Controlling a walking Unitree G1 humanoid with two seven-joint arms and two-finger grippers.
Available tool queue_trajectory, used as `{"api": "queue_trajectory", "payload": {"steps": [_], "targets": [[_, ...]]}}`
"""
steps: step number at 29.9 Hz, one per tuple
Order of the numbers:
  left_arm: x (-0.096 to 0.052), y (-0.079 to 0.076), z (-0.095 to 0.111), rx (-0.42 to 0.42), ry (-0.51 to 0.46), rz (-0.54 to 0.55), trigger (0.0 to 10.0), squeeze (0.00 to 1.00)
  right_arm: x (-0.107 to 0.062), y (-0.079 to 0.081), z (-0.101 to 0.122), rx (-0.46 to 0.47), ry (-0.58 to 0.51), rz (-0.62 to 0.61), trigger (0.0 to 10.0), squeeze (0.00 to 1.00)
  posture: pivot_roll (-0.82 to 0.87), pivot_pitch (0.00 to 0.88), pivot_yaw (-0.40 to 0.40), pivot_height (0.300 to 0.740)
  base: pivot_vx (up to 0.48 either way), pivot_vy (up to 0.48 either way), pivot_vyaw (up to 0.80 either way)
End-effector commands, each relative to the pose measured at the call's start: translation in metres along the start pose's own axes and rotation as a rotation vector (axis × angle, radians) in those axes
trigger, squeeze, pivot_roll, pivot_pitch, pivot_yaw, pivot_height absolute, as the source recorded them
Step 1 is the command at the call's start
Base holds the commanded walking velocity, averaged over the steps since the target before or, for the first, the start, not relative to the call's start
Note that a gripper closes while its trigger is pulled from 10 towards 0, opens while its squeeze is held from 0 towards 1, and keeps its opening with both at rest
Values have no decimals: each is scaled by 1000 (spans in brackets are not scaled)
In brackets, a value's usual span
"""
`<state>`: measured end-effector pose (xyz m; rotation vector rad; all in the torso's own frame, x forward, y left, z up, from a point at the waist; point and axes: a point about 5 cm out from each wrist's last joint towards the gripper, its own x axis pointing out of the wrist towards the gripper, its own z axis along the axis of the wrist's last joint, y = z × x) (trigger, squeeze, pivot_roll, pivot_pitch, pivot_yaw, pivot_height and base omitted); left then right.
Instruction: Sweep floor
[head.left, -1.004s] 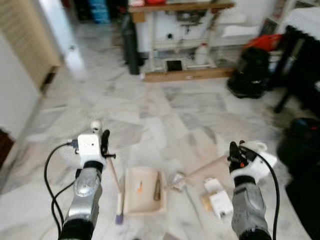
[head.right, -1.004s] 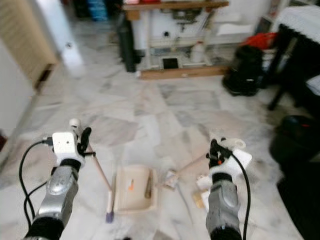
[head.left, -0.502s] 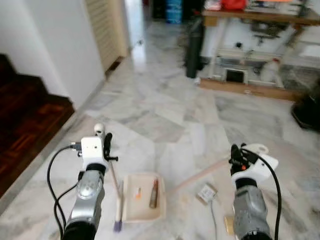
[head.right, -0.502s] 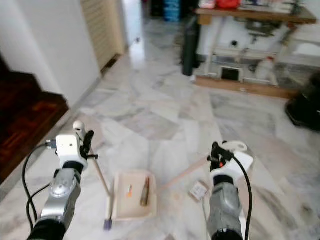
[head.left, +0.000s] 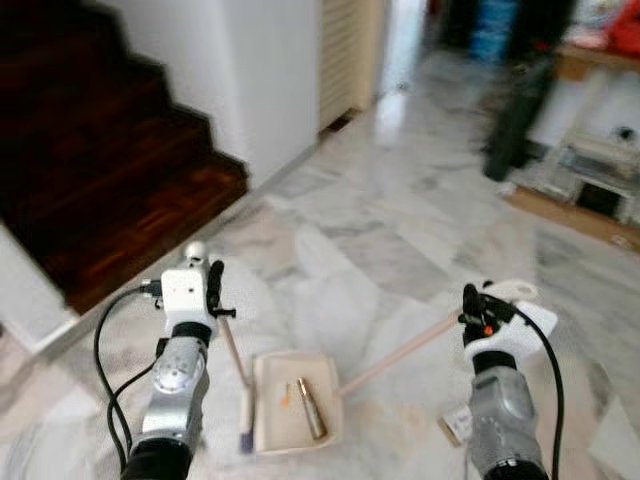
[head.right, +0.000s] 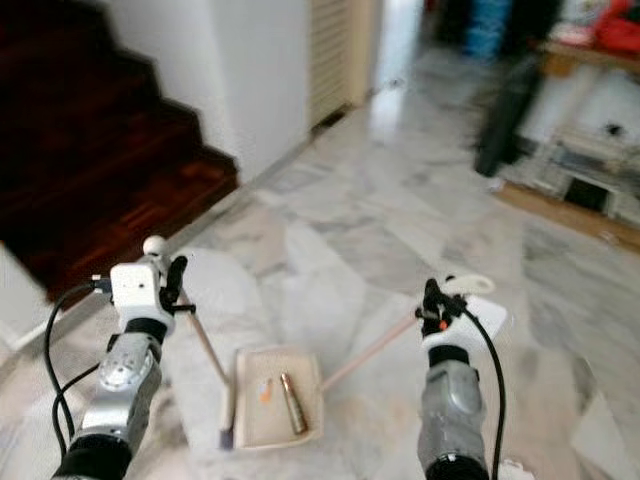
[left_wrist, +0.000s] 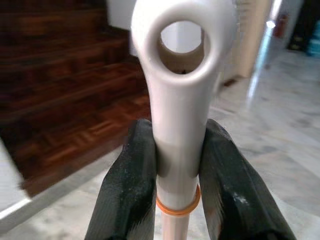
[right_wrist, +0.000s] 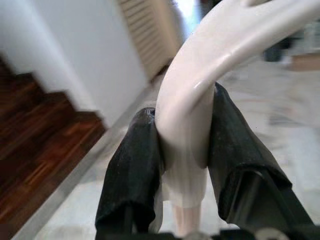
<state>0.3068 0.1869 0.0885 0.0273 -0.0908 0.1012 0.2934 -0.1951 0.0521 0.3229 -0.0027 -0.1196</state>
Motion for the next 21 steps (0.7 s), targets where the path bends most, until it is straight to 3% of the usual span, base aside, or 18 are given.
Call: {"api": "queue_trajectory", "payload": {"steps": [1, 13, 21], "targets": [[4, -4, 11, 4, -56, -9, 10000, 0, 3, -3, 10, 23, -42, -13, 10000, 0, -34, 0, -23, 740, 0, 0, 800], [1, -4, 12, 10, -63, -3, 10000, 0, 1, -3, 5, 23, -21, -12, 10000, 0, -18, 0, -28, 740, 0, 0, 798], [-4, -4, 10, 12, -59, -6, 10000, 0, 2, -4, 6, 48, -20, -21, 10000, 0, -23, 0, -19, 740, 0, 0, 0]]}}
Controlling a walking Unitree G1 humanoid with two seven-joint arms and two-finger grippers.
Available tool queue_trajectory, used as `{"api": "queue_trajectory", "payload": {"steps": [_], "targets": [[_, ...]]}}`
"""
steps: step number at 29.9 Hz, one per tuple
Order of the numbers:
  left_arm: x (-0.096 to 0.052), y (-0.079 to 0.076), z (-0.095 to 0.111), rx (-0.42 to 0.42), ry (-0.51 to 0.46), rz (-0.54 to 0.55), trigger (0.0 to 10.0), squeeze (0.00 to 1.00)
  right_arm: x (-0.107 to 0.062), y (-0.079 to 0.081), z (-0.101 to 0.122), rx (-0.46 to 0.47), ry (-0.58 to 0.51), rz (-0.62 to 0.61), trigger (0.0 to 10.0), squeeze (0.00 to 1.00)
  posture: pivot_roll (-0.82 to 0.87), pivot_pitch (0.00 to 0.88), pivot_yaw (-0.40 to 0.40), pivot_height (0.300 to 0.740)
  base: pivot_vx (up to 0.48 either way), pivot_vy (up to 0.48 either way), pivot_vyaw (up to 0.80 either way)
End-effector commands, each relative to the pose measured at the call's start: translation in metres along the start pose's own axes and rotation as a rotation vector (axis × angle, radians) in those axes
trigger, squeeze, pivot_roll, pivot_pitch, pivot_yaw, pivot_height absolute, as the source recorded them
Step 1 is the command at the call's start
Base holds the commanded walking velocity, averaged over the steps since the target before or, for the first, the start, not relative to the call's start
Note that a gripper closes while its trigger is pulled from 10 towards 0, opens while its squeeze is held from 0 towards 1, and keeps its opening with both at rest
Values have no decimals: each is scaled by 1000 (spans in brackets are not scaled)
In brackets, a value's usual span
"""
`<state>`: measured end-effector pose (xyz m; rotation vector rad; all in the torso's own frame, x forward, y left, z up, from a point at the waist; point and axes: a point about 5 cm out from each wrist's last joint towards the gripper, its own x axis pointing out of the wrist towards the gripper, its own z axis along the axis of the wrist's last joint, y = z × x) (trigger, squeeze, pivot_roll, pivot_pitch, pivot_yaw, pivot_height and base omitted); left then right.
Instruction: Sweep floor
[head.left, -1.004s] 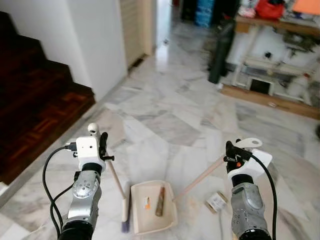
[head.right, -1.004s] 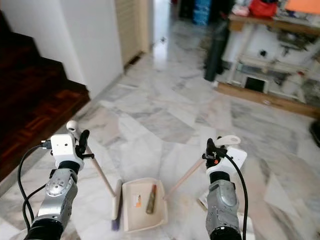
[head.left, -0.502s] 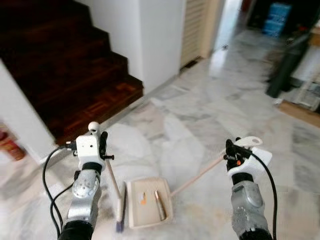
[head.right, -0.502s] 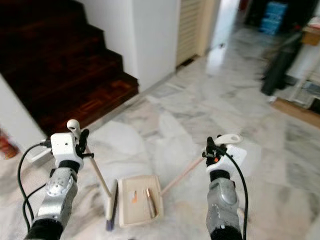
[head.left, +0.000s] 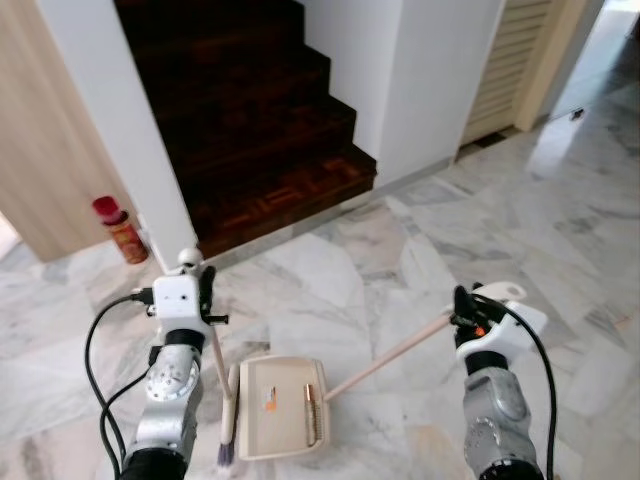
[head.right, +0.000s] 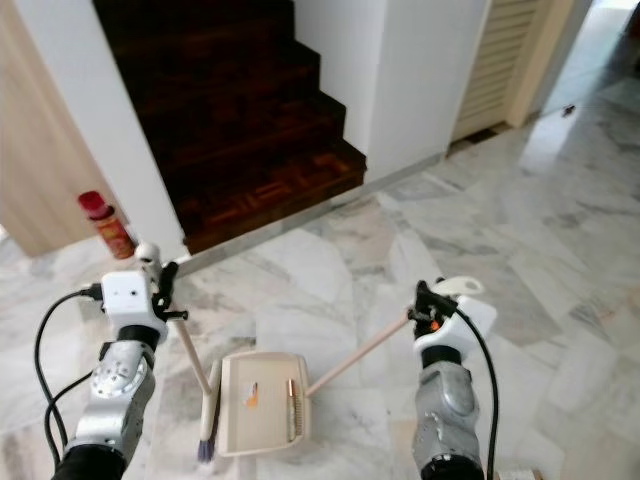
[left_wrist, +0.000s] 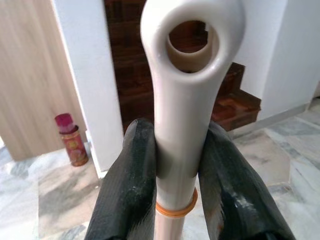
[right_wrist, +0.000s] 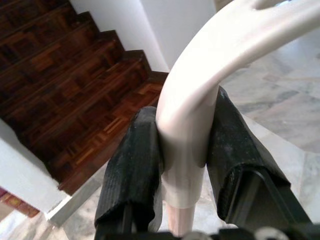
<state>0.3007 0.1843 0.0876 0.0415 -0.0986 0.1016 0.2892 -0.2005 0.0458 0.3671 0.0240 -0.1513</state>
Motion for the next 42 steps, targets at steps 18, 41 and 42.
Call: {"api": "queue_trajectory", "payload": {"steps": [18, 41, 42], "targets": [[1, -1, 10, 0, -38, 7, 10000, 0, 4, 6, 10, -4, -46, 24, 10000, 0, -19, 0, -19, 740, 0, 0, 686], [2, 1, 11, -19, -36, 29, 10000, 0, 5, 5, 8, 20, -32, 13, 10000, 0, -13, 0, -22, 740, 0, 0, 373], [2, 1, 11, -19, -35, 30, 10000, 0, 6, 5, 8, 20, -32, 14, 10000, 0, -13, 0, -22, 740, 0, 247, 0]]}}
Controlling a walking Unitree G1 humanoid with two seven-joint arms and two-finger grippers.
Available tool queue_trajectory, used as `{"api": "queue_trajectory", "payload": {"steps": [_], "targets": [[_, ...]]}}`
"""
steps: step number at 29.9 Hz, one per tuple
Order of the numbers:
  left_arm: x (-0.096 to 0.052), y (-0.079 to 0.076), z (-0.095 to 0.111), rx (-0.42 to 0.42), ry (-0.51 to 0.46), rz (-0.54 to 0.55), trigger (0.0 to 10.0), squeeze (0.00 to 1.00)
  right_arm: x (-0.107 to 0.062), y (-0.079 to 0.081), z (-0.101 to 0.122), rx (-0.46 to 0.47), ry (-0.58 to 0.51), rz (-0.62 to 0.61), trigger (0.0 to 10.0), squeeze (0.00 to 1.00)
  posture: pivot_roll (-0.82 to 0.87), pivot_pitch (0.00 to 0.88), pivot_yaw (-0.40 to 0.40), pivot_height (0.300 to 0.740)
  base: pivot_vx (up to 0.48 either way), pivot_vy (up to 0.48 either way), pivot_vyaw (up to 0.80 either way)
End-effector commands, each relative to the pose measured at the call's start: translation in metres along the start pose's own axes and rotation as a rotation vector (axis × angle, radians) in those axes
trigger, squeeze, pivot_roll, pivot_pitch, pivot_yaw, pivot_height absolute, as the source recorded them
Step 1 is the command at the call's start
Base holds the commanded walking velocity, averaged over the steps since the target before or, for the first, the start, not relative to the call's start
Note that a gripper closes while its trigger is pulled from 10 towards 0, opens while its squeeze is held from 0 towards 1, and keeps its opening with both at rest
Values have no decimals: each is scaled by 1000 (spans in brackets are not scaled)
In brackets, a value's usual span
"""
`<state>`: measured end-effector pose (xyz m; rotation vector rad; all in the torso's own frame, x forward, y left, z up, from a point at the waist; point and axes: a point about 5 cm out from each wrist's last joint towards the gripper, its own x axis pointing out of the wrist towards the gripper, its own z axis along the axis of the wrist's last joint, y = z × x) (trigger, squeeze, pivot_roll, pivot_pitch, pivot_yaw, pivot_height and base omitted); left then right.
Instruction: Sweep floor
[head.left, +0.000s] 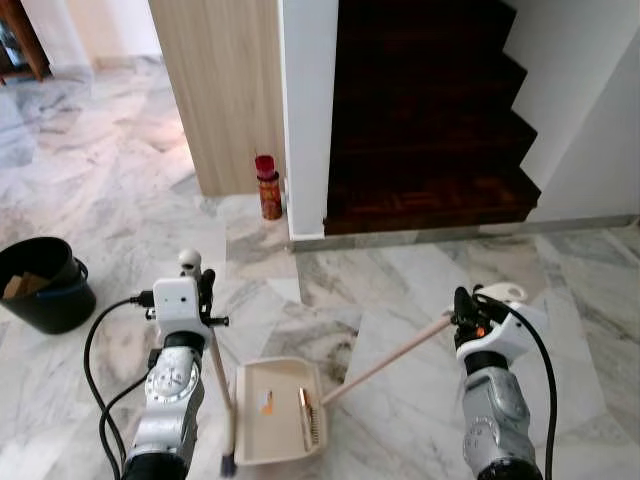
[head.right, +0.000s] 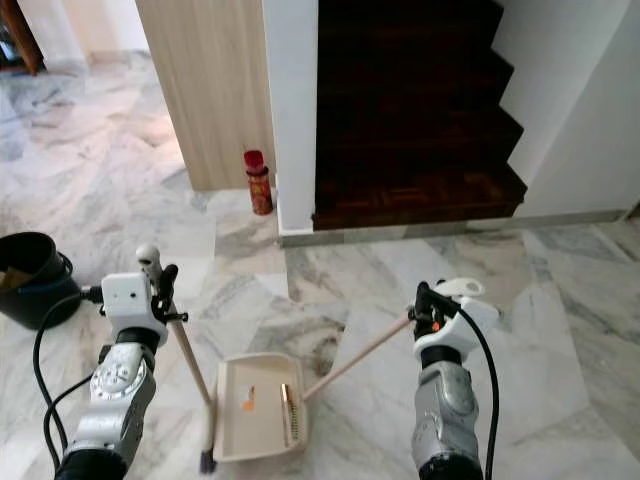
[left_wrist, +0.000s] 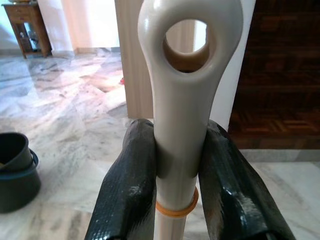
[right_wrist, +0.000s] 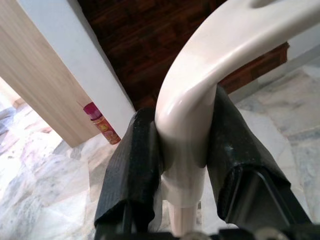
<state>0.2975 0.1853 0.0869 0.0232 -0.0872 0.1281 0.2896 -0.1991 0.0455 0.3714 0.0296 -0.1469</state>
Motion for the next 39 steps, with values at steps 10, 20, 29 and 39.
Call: {"api": "queue_trajectory", "payload": {"steps": [10, 20, 29, 39], "targets": [[7, -1, 13, -6, -48, 1, 10000, 0, 8, 6, 9, 30, -35, 16, 10000, 0, -11, 0, -22, 740, 0, 249, 0], [8, -2, 14, -11, -48, -1, 10000, 0, 9, 6, 10, 34, -31, 18, 10000, 0, -7, 0, -23, 740, 0, 270, 0], [7, -2, 13, -13, -47, 1, 10000, 0, 9, 7, 8, 37, -26, 24, 10000, 0, -8, 0, -25, 740, 0, 293, 0], [6, -3, 13, -17, -46, 0, 10000, 0, 10, 8, 9, 38, -27, 29, 10000, 0, -10, 0, -25, 740, 0, 291, 0]]}}
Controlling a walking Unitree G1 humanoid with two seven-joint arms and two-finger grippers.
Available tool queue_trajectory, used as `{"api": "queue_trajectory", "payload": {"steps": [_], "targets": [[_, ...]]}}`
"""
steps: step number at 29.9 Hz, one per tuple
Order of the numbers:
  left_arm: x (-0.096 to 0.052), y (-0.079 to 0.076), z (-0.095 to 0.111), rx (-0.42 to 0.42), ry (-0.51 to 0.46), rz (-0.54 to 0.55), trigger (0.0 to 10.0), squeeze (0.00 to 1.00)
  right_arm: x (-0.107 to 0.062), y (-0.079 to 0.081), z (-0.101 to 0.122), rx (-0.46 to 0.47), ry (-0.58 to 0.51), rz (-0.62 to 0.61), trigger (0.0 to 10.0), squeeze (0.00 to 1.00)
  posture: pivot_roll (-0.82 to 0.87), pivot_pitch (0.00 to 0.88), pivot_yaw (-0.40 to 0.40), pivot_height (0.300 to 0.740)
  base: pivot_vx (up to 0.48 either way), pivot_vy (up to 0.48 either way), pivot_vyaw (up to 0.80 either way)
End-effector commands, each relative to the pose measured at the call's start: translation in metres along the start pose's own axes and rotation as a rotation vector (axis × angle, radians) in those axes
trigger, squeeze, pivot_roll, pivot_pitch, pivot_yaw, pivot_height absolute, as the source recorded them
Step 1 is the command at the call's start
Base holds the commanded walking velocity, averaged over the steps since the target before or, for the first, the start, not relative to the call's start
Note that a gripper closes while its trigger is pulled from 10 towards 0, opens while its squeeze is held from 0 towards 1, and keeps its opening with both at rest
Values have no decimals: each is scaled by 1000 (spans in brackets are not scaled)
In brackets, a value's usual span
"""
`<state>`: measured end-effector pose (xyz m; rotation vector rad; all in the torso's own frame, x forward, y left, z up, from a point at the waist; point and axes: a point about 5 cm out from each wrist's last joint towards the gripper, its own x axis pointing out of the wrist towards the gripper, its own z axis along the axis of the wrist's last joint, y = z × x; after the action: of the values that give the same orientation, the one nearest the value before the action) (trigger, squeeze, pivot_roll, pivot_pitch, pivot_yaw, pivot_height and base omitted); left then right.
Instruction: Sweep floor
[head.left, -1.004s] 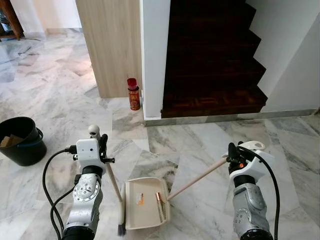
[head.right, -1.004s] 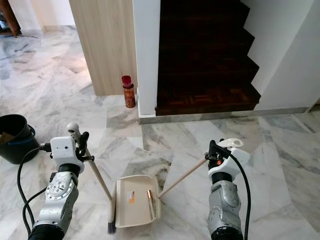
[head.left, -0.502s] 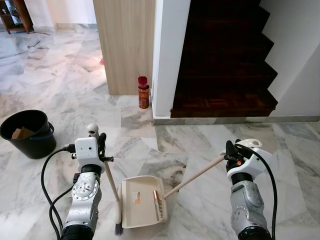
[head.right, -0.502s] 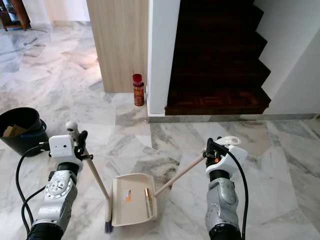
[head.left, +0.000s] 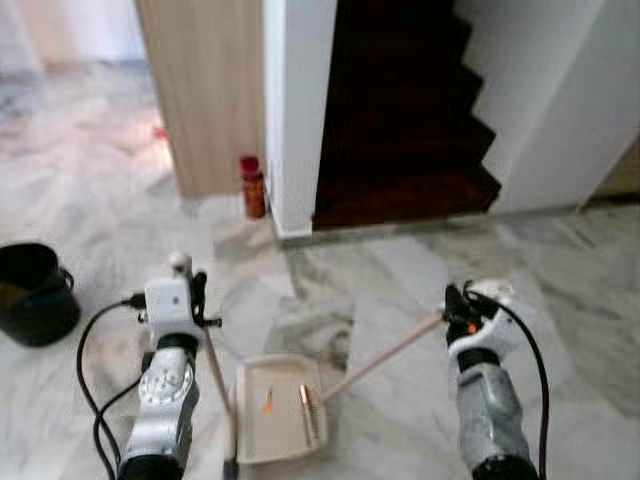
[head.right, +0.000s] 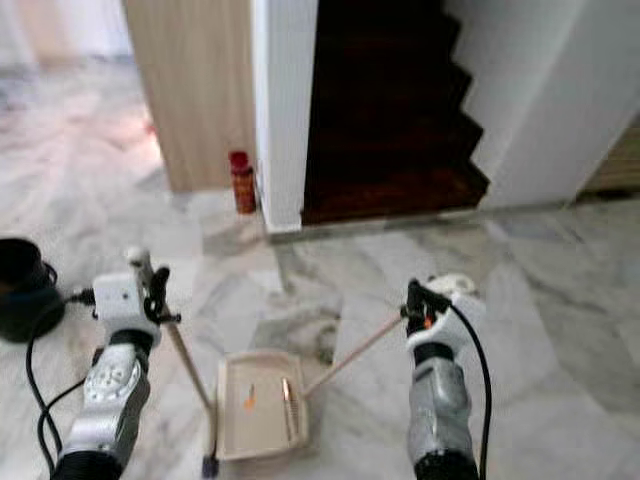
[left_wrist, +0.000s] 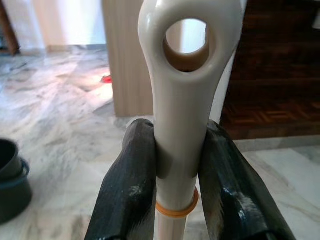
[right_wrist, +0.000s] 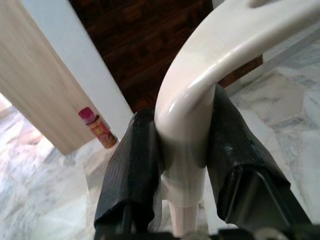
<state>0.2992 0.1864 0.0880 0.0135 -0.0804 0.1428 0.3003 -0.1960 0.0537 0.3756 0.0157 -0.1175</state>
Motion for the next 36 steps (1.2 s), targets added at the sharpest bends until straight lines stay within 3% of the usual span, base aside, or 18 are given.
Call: {"api": "queue_trajectory", "payload": {"steps": [1, 28, 36], "targets": [[4, -4, 12, -9, -54, -16, 10000, 0, 1, 0, 3, 33, -21, -3, 10000, 0, -10, 0, -25, 740, 0, 292, 0], [2, -4, 11, -5, -52, -19, 10000, 0, -1, 2, 2, 8, -20, 18, 10000, 0, -12, 0, -19, 740, 0, 293, 0], [4, -3, 11, 2, -50, -13, 10000, 0, -4, 4, -1, 13, -14, 28, 10000, 0, -10, 0, -19, 740, 0, 293, 470]]}}
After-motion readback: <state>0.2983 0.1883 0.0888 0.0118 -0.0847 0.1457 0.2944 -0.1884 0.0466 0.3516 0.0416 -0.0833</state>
